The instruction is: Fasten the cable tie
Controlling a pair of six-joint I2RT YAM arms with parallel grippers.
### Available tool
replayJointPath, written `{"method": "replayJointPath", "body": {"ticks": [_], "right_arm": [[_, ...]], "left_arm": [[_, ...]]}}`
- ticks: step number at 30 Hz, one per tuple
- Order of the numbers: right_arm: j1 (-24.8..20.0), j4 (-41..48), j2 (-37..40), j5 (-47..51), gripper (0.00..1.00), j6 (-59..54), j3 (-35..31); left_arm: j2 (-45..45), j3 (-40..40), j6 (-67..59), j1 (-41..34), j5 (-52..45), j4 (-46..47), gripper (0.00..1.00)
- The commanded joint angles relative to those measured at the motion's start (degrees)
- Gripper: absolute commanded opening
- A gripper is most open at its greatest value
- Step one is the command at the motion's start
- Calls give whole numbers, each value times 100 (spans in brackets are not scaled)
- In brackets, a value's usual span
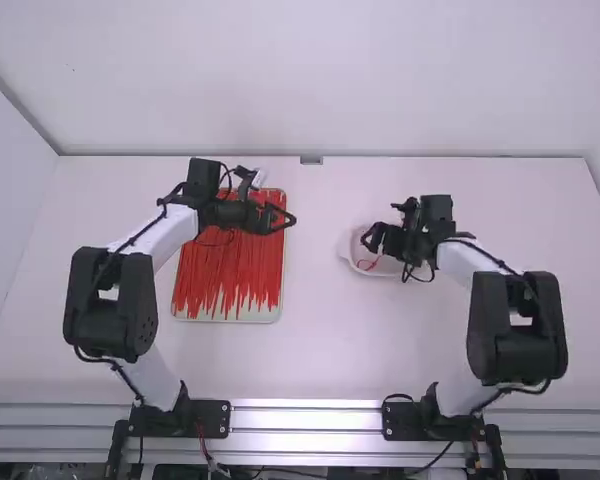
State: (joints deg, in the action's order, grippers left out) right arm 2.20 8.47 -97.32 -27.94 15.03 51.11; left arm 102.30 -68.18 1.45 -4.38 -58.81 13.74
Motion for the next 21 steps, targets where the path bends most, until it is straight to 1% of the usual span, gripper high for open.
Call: {"method": "replayJointPath", "body": {"ticks": [1, 4, 5, 8, 10, 12, 16, 21], "right_arm": [[-2, 278, 579, -166, 100, -201, -37], [0, 890, 1292, -160, 100, -201, -37], [4, 968, 1399, -160, 100, -201, -37], [-2, 1353, 2044, -160, 100, -181, -37], [-2, 1458, 2227, -160, 100, -184, -37], [-17, 1642, 2631, -36, 100, -178, -51], [-220, 1420, 2853, 187, 96, -401, -274], [-220, 1087, 3187, 520, 90, -734, -607]], "left_arm": [[-566, 33, -87, 66, 203, 162, 99], [-1139, 33, -103, 31, 525, 625, 99], [-1233, 33, -96, 31, 570, 697, 99], [-1628, 33, -90, 31, 745, 977, 99], [-1742, 33, -85, 28, 743, 1056, 99], [-1946, 47, -102, 41, 762, 1173, 99], [-2165, 265, -145, 259, 980, 954, 95], [-2479, 580, -145, 438, 1295, 640, 89]]}}
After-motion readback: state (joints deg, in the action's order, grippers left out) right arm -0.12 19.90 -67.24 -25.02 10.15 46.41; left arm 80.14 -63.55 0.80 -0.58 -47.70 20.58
